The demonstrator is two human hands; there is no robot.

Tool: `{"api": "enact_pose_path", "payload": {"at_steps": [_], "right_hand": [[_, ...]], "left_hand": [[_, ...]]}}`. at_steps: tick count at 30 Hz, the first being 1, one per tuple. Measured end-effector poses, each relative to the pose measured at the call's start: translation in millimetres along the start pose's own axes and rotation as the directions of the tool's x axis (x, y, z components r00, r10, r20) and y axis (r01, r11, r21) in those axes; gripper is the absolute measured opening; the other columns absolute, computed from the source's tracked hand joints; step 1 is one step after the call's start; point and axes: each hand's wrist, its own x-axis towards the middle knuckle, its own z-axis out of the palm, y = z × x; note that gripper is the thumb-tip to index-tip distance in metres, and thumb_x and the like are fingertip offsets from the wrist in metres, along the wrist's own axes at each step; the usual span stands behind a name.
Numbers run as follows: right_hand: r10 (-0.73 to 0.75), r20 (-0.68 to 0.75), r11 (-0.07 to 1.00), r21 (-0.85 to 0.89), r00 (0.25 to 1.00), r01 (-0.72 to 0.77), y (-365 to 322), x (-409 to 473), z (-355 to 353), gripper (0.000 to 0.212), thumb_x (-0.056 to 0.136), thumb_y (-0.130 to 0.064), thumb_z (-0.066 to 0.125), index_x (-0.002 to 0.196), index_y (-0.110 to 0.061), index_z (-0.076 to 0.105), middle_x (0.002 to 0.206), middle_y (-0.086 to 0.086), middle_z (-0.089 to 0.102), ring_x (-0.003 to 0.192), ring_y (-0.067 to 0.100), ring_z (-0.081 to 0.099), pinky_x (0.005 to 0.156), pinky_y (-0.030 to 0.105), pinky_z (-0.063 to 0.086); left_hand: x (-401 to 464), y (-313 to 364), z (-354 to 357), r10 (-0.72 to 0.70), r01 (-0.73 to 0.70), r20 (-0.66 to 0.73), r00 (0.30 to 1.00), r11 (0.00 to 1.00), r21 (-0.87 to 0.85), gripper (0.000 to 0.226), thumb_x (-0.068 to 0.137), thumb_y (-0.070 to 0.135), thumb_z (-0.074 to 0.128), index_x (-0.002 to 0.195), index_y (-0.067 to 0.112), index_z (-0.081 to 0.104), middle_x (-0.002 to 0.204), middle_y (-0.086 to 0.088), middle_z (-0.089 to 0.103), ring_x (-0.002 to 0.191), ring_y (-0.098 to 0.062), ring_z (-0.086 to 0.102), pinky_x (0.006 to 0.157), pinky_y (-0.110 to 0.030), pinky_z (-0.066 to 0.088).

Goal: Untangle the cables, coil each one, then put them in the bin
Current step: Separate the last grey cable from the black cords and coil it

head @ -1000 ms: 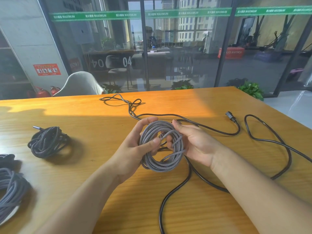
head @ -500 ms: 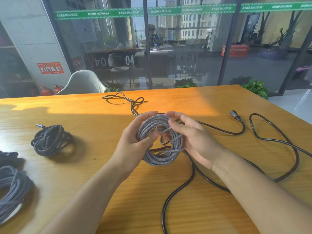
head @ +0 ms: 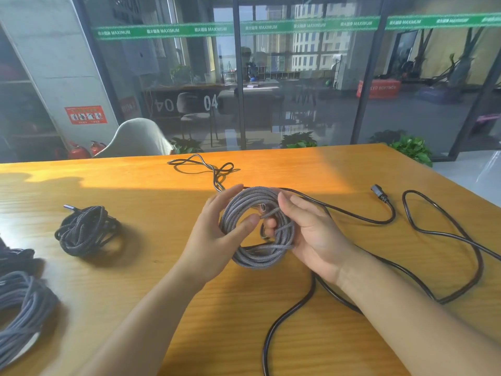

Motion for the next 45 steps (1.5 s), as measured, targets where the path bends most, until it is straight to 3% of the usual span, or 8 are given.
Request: {"api": "enact_pose_path", "payload": {"at_steps": [4,8,15,19,28,31,36,45], "right_hand": [[-0.031,-0.070,0.999,-0.019,0.997,0.030,-0.3,-0.4,-4.5,0.046,0.098,-0.029,0.062,0.139,-0.009,0.058,0.094,0.009,0.058,0.074,0.018,0.056,0.067,0.030,0.053],[-0.116,-0.198,0.981,-0.176,0.973,0.081,6.5,4.3,-1.0,0.032,0.102,-0.031,0.061,0.132,-0.020,0.063,0.102,0.002,0.065,0.083,0.016,0.061,0.073,0.028,0.055],[-0.191,-0.272,0.947,-0.305,0.943,0.104,12.9,10.6,-1.4,0.031,0.098,-0.042,0.064,0.127,-0.031,0.065,0.102,0.005,0.068,0.090,0.015,0.061,0.095,0.040,0.052],[-0.164,-0.244,0.943,-0.323,0.956,0.079,13.5,11.0,-2.9,0.039,0.091,-0.048,0.064,0.127,-0.032,0.065,0.120,0.008,0.073,0.111,0.017,0.070,0.106,0.043,0.053],[-0.149,-0.172,0.906,-0.418,0.974,0.065,15.2,10.0,-3.9,0.039,0.100,-0.048,0.057,0.127,-0.021,0.065,0.117,0.021,0.071,0.102,0.027,0.070,0.100,0.049,0.055],[-0.124,-0.156,0.940,-0.335,0.980,0.066,12.6,8.3,-3.9,0.042,0.095,-0.044,0.062,0.128,-0.019,0.066,0.104,0.009,0.071,0.092,0.018,0.066,0.088,0.044,0.053],[0.027,-0.094,0.998,0.055,0.995,-0.022,7.0,9.8,-10.7,0.047,0.099,-0.025,0.065,0.143,-0.012,0.059,0.141,0.023,0.061,0.108,0.031,0.052,0.090,0.041,0.044],[0.038,-0.022,0.999,0.034,0.999,-0.037,6.9,14.3,-16.1,0.056,0.103,-0.037,0.059,0.147,-0.003,0.053,0.133,0.017,0.058,0.103,0.024,0.055,0.083,0.034,0.054]], "left_hand": [[-0.7,2.1,2.9,-0.101,0.110,0.130,0.986,0.992,-0.064,0.009,0.100,0.023,0.070,0.105,0.029,0.074,0.076,0.010,0.063,0.071,-0.009,0.054,0.068,-0.025,0.046],[-0.9,2.7,6.8,-0.168,0.182,0.122,0.978,0.977,-0.115,0.016,0.097,0.013,0.069,0.102,0.026,0.077,0.092,-0.008,0.076,0.080,-0.021,0.068,0.073,-0.040,0.055],[-1.1,8.4,16.5,-0.241,0.255,0.087,0.967,0.894,-0.368,0.022,0.088,-0.002,0.076,0.107,0.010,0.076,0.096,-0.006,0.079,0.085,-0.018,0.074,0.066,-0.025,0.056],[-2.3,6.9,16.0,-0.240,0.245,0.076,0.968,0.833,-0.496,0.035,0.087,-0.004,0.075,0.118,0.011,0.073,0.107,-0.012,0.079,0.099,-0.022,0.076,0.082,-0.030,0.056],[-1.5,6.5,13.3,-0.246,0.191,-0.027,0.969,0.812,-0.551,0.037,0.084,-0.004,0.078,0.119,0.011,0.074,0.110,-0.013,0.078,0.107,-0.032,0.074,0.097,-0.039,0.057],[-1.6,4.5,13.7,-0.257,0.176,-0.080,0.963,0.828,-0.533,0.035,0.083,-0.001,0.080,0.116,0.013,0.075,0.109,-0.010,0.078,0.106,-0.028,0.074,0.099,-0.041,0.055],[-2.2,7.5,18.0,-0.254,0.202,-0.023,0.967,0.818,-0.539,0.026,0.086,-0.003,0.076,0.108,0.011,0.077,0.101,-0.012,0.079,0.093,-0.022,0.074,0.091,-0.036,0.057],[-0.4,12.1,11.4,-0.264,0.247,0.082,0.961,0.685,-0.685,0.048,0.081,-0.006,0.074,0.128,0.003,0.067,0.112,-0.015,0.077,0.099,-0.024,0.076,0.087,-0.027,0.060]]}}
